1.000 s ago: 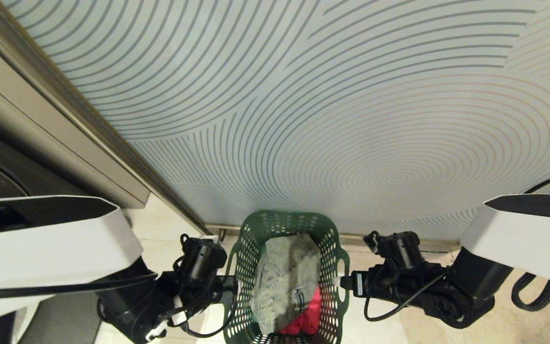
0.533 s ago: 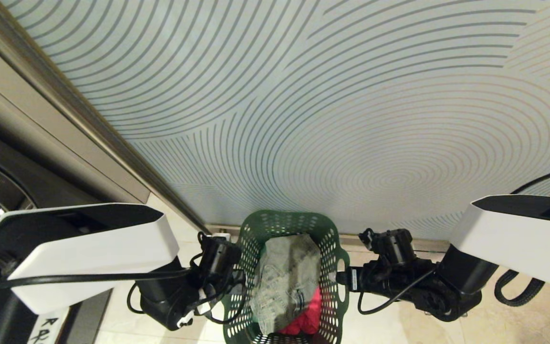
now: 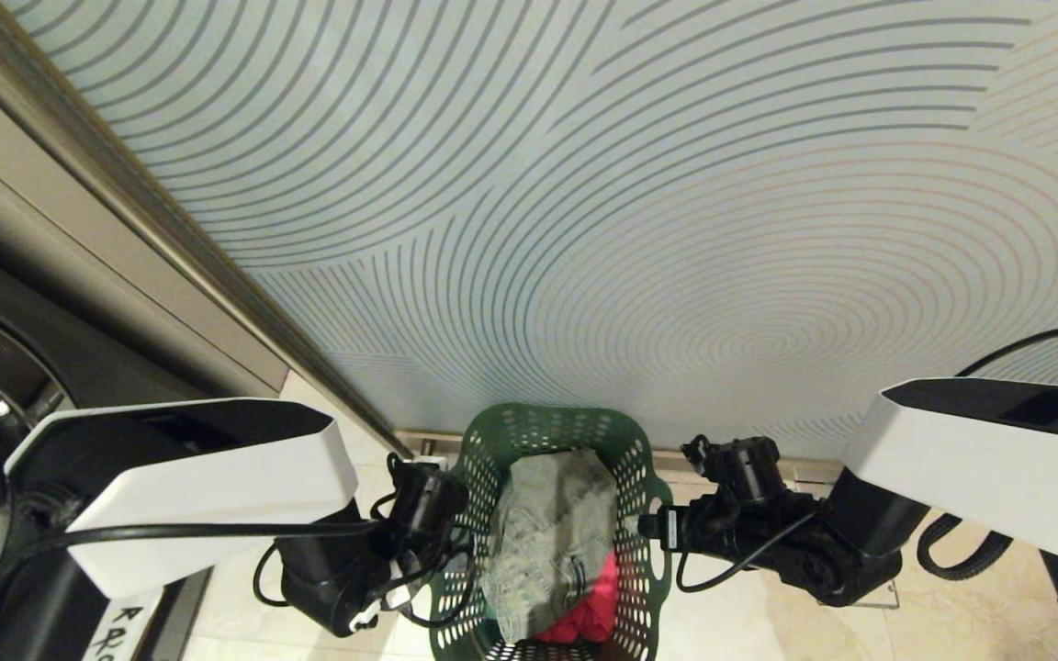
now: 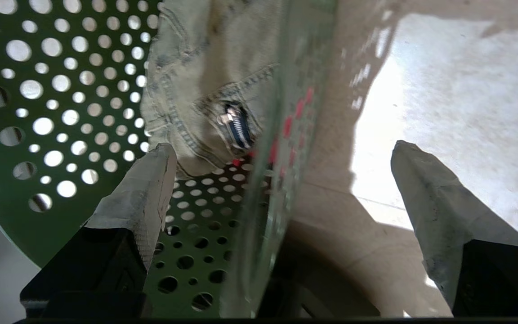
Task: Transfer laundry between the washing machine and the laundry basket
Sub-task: Pick up the clothes basket and put it beside the washing machine
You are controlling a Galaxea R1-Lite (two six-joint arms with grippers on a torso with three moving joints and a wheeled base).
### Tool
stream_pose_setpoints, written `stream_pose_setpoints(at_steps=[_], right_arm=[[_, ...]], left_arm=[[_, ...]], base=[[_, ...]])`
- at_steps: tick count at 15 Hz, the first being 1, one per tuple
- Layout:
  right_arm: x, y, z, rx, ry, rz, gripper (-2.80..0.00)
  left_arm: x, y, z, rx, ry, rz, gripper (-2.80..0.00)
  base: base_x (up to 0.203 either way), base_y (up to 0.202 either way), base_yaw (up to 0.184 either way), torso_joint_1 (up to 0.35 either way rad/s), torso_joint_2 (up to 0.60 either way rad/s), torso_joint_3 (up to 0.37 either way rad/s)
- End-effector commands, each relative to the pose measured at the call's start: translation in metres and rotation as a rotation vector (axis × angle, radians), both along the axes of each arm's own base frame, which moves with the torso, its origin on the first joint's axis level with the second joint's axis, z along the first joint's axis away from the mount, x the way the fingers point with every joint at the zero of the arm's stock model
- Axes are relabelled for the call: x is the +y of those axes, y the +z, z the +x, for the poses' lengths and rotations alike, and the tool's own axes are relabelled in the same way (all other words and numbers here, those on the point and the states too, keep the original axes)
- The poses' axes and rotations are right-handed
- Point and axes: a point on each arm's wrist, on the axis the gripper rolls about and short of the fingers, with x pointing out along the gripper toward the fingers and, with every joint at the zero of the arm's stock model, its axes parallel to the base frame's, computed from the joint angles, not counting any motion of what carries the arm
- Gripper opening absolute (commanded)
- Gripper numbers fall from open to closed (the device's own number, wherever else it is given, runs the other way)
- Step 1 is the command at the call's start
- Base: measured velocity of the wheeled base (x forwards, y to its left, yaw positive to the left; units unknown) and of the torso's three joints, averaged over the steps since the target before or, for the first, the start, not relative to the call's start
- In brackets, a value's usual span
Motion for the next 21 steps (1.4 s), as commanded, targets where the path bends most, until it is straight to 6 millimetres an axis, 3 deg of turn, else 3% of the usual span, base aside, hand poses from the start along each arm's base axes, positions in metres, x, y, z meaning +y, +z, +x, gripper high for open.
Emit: stream_pose_setpoints(at_steps=[1, 6, 15, 21], right_arm=[[0.004, 0.006, 0.005, -0.027, 0.004, 0.016, 0.0], [0.01, 0.015, 0.017, -0.047, 0.014, 0.036, 0.0], [0.034, 0.025, -0.001, -0.003, 0.085, 0.086, 0.0], [0.041, 0.009, -0.004, 0.028, 0.101, 0.074, 0.0]], left_arm=[[0.001, -0.001, -0.001, 0.001, 0.003, 0.0, 0.0], [0.001, -0.002, -0.004, 0.011, 0.0, 0.006, 0.0], [0.001, -0.003, -0.006, 0.016, -0.003, 0.009, 0.0], [0.0, -0.003, -0.006, 0.014, -0.007, 0.009, 0.0]], base=[[0.0, 0.0, 0.0, 0.0, 0.0, 0.0], [0.0, 0.0, 0.0, 0.0, 0.0, 0.0], [0.0, 0.0, 0.0, 0.0, 0.0, 0.0], [0.0, 0.0, 0.0, 0.0, 0.0, 0.0]])
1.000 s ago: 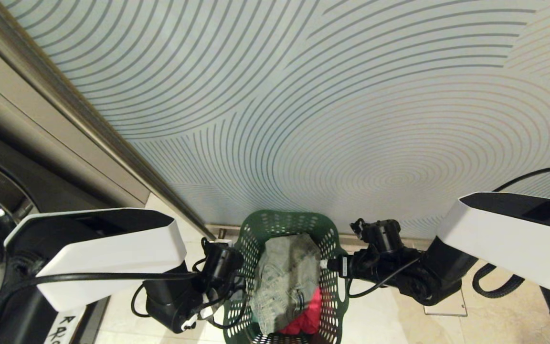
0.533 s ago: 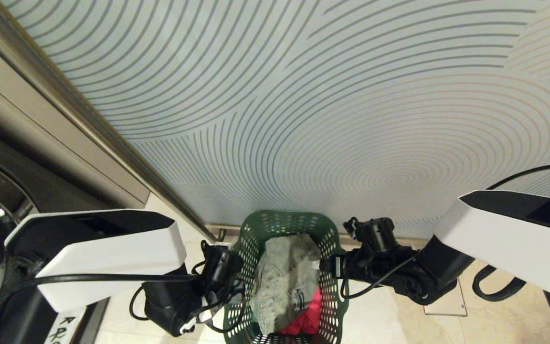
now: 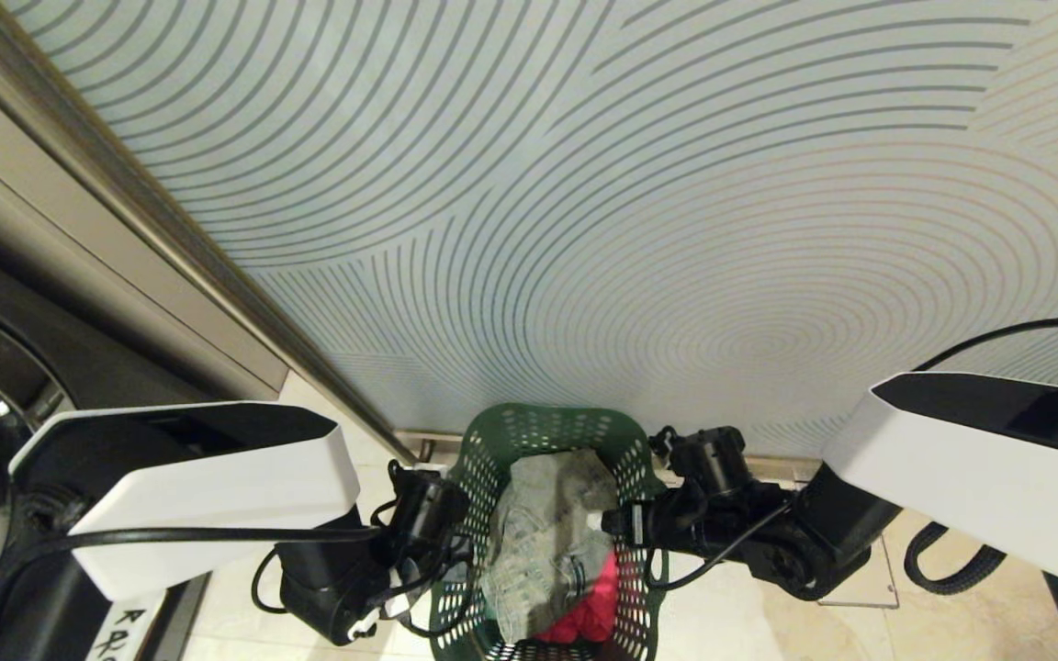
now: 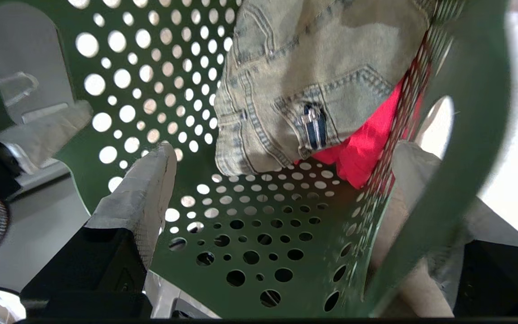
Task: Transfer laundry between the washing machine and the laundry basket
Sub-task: Pick up the clothes basket and put it beside the washing machine
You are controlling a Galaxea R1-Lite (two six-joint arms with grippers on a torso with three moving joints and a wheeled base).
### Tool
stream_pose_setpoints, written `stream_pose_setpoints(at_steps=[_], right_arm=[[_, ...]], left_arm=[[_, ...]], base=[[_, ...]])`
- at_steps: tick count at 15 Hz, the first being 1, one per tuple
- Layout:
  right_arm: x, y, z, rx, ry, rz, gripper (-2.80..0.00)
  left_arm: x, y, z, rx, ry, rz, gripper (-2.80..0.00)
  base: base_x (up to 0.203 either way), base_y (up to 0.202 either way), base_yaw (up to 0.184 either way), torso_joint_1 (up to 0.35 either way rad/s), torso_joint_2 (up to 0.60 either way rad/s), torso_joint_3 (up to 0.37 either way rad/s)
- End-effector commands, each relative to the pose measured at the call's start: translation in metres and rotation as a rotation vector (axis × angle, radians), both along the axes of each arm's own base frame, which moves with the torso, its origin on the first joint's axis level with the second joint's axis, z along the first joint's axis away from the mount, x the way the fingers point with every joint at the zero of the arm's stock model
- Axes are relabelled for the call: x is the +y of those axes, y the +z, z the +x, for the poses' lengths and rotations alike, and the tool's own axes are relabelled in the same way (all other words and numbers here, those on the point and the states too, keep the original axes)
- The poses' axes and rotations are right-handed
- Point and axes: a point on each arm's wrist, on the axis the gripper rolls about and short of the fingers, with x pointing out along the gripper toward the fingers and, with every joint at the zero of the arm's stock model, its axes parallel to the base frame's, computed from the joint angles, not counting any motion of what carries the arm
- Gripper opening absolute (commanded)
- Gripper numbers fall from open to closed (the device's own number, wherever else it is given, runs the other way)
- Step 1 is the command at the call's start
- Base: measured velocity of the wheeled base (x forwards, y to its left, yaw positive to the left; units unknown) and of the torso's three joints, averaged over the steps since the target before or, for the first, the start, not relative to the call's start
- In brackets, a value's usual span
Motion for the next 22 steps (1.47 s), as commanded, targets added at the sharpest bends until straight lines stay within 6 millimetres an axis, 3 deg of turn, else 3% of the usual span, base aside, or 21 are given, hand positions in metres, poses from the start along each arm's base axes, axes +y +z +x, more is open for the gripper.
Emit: stream_pose_setpoints(at_steps=[1, 14, 16, 22], right_arm=[[0.001, -0.009, 0.0, 0.011, 0.001, -0.003, 0.0], [0.004, -0.019, 0.006, -0.021, -0.002, 0.005, 0.0], [0.004, -0.02, 0.006, -0.022, 0.001, 0.001, -2.8], [0.004, -0.022, 0.006, -0.017, -0.001, -0.003, -2.8]], left_arm=[[0.0, 0.001, 0.001, -0.006, 0.003, -0.003, 0.0], [-0.008, -0.009, 0.013, -0.017, 0.002, -0.011, 0.0], [-0.008, -0.01, 0.013, -0.015, 0.002, -0.01, -2.8], [-0.008, -0.01, 0.013, -0.015, 0.003, -0.009, -2.8]], base=[[0.0, 0.0, 0.0, 0.0, 0.0, 0.0], [0.0, 0.0, 0.0, 0.0, 0.0, 0.0], [0.0, 0.0, 0.0, 0.0, 0.0, 0.0], [0.0, 0.0, 0.0, 0.0, 0.0, 0.0]])
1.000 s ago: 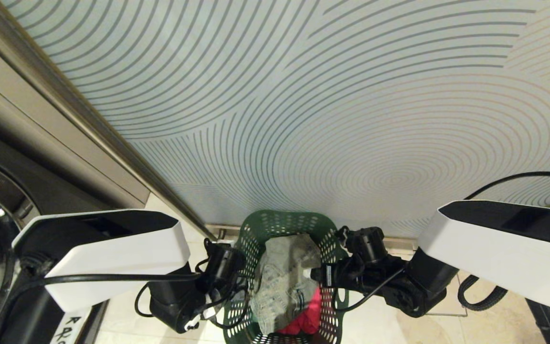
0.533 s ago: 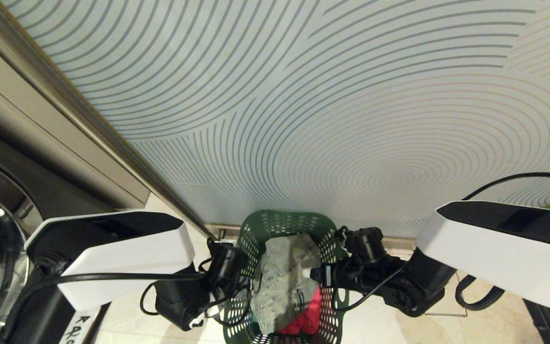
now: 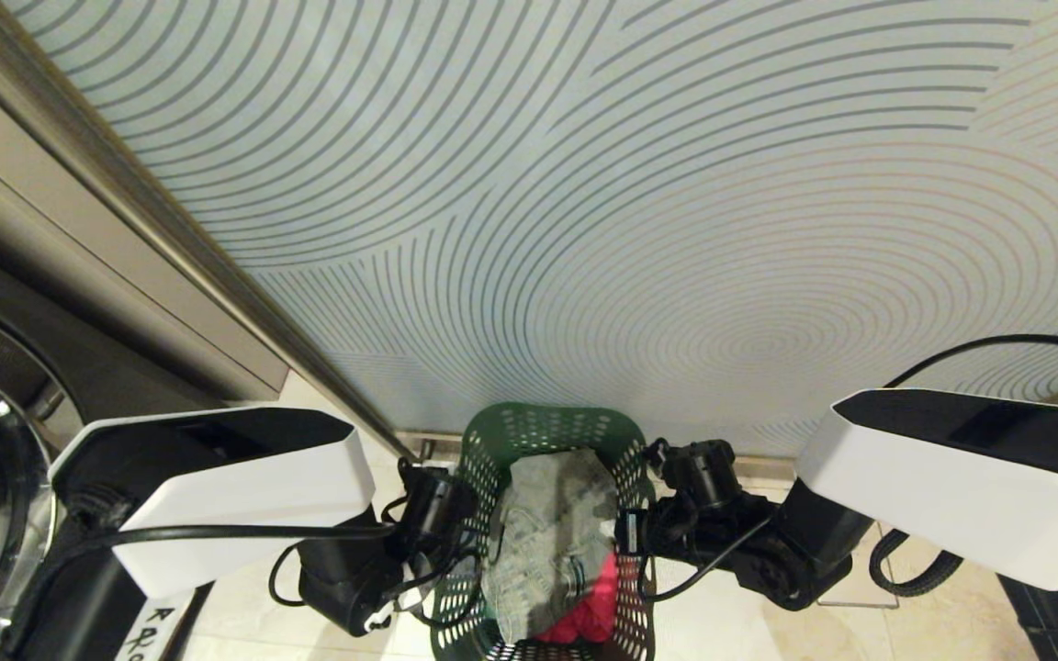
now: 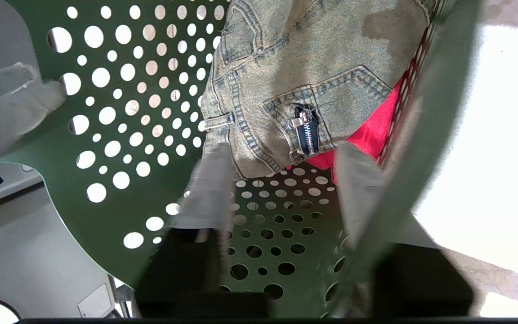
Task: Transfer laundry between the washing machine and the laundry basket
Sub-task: Pick up the clothes basket and put it beside the washing machine
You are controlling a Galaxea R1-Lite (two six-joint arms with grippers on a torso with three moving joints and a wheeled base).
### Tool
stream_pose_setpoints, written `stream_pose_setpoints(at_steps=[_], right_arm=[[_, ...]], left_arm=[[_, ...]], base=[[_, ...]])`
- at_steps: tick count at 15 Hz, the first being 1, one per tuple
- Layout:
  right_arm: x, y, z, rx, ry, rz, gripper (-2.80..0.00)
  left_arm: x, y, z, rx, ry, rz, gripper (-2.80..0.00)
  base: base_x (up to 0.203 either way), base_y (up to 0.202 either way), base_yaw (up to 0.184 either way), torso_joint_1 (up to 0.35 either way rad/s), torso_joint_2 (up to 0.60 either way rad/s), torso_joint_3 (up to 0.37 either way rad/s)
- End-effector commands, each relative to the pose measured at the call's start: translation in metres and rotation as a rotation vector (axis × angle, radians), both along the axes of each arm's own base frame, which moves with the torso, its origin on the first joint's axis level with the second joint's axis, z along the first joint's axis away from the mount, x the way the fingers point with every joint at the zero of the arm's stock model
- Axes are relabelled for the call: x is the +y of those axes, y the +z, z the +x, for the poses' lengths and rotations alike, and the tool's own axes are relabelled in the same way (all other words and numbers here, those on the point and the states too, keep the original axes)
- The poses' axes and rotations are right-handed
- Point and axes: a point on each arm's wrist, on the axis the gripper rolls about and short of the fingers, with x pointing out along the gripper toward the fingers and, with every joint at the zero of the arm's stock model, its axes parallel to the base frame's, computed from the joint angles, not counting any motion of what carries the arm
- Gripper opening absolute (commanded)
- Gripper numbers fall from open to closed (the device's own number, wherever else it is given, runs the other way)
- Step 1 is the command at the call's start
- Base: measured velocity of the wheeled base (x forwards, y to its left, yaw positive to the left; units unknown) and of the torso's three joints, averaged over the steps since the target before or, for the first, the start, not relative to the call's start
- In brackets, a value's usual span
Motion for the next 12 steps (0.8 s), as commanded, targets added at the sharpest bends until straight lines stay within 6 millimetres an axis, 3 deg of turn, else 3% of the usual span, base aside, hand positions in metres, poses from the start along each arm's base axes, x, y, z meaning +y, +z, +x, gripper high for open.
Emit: stream_pose_setpoints(at_steps=[1, 6, 9, 12], right_arm=[[0.0, -0.001, 0.0, -0.001, 0.0, 0.003, -2.8], [-0.001, 0.0, -0.002, -0.003, -0.007, -0.009, -2.8], [-0.003, 0.024, -0.008, -0.045, -0.002, 0.012, -2.8], [0.007, 0.048, -0.025, -0.074, 0.039, 0.035, -2.8]], left_arm=[[0.0, 0.0, 0.0, -0.003, 0.001, 0.0, -2.8], [-0.005, 0.005, -0.005, -0.008, -0.017, -0.006, -2.8], [-0.007, 0.024, -0.013, -0.03, -0.036, -0.03, -2.8], [-0.004, 0.048, -0.032, -0.045, -0.051, -0.053, -2.8]], base=[[0.0, 0.0, 0.0, 0.0, 0.0, 0.0], [0.0, 0.0, 0.0, 0.0, 0.0, 0.0], [0.0, 0.0, 0.0, 0.0, 0.0, 0.0], [0.0, 0.0, 0.0, 0.0, 0.0, 0.0]])
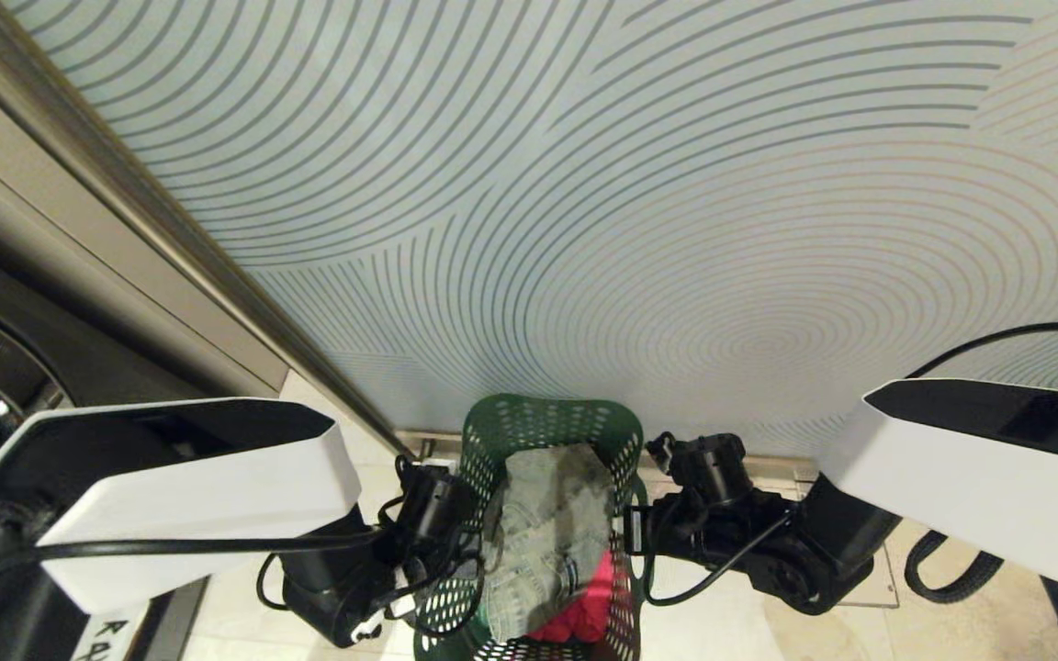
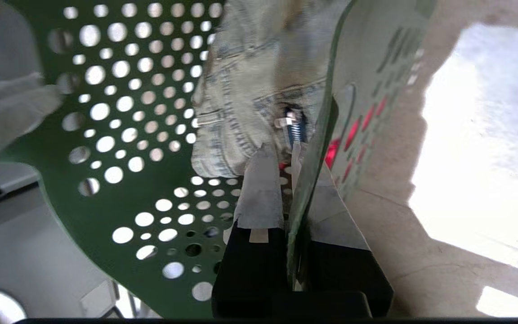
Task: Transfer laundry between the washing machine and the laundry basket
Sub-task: Pick up the clothes basket and put it beside the washing machine
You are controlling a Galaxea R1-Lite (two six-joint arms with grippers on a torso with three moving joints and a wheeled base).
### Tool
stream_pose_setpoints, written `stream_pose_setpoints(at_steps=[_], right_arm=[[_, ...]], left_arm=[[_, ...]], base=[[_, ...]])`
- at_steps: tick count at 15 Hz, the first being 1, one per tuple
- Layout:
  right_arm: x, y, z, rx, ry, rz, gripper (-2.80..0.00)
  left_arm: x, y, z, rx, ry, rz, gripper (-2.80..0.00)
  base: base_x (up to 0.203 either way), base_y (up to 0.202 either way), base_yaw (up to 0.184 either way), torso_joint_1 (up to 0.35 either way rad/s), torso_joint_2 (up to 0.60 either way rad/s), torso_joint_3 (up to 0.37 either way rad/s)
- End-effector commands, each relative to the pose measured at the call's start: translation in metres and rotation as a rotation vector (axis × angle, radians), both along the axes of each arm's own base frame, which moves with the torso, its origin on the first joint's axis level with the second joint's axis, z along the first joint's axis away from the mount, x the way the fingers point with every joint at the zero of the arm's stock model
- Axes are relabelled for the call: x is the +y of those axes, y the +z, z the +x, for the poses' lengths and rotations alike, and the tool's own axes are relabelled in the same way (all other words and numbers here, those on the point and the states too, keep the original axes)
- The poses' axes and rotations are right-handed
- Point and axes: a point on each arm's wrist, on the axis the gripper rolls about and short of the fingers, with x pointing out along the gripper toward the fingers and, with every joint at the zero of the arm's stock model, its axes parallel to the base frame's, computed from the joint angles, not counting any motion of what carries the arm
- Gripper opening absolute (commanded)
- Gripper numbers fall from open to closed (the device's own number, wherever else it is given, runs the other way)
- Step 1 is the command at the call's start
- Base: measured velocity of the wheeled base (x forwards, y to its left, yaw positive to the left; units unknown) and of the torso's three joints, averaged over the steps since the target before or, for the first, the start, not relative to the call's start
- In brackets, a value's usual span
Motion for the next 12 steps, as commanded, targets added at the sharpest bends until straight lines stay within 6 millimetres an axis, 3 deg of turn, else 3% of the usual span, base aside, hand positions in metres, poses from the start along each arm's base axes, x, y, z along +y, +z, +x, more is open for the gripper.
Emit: stream_pose_setpoints(at_steps=[1, 5, 12], right_arm=[[0.008, 0.03, -0.015, -0.052, 0.036, 0.038, -2.8], [0.016, 0.045, -0.035, -0.075, 0.046, 0.026, -2.8], [0.014, 0.046, -0.038, -0.074, 0.044, 0.024, -2.8]], left_arm=[[0.005, 0.03, -0.015, -0.038, -0.003, -0.041, -2.8], [0.02, 0.039, -0.042, 0.016, -0.039, -0.039, -2.8], [0.012, 0.039, -0.053, 0.026, -0.09, -0.043, -2.8]], base=[[0.0, 0.0, 0.0, 0.0, 0.0, 0.0], [0.0, 0.0, 0.0, 0.0, 0.0, 0.0], [0.0, 0.0, 0.0, 0.0, 0.0, 0.0]])
